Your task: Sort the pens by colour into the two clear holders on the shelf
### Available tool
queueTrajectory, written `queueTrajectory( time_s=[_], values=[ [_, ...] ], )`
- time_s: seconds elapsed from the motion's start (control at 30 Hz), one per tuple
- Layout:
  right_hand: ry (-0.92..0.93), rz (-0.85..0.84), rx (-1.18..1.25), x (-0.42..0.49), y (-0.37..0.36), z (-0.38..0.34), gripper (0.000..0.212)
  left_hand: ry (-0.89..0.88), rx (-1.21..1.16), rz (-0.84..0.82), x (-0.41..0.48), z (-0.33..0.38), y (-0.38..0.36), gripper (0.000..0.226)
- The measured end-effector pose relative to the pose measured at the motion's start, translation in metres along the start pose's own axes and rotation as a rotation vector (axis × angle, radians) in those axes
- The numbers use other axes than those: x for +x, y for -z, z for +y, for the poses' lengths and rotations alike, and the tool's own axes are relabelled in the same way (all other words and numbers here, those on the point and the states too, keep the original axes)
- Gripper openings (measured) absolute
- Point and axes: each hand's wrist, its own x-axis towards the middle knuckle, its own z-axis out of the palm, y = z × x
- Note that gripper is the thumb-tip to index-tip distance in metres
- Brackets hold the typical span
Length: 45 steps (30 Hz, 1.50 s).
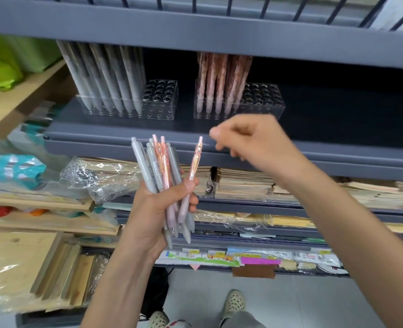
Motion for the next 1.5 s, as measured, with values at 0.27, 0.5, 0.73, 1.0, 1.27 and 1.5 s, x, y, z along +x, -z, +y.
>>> queueTrajectory(
  time_s=[0.27,0.5,0.73,1.0,1.27,1.5],
  values=[
    [-0.15,-0.115,0.269,-0.017,-0.006,0.003,0.016,-0.008,-0.013,-0.103,0.006,-0.004,-0.009,0.043],
    [0.029,0.368,0.504,0.002,0.035,0.007,0.007,-0.017,-0.105,-0.066,0.018,-0.004,-0.009,0.038],
    [0.276,0.724,0.401,0.029,0.062,0.02,0.009,-0.012,-0.082,-0.04,0.025,-0.004,-0.009,0.039],
    [0.218,0.632,0.02,0.05,0.051,0.017,0.013,-0.017,-0.06,-0.041,0.026,-0.003,-0.011,0.033],
    [0.14,0.503,-0.218,0.075,0.038,-0.001,0.036,-0.005,-0.07,-0.098,0.02,0.003,0.001,0.026],
    [0.059,0.505,-0.198,0.081,0.036,-0.007,0.022,-0.005,-0.029,-0.123,0.011,0.012,0.016,0.025]
  ],
)
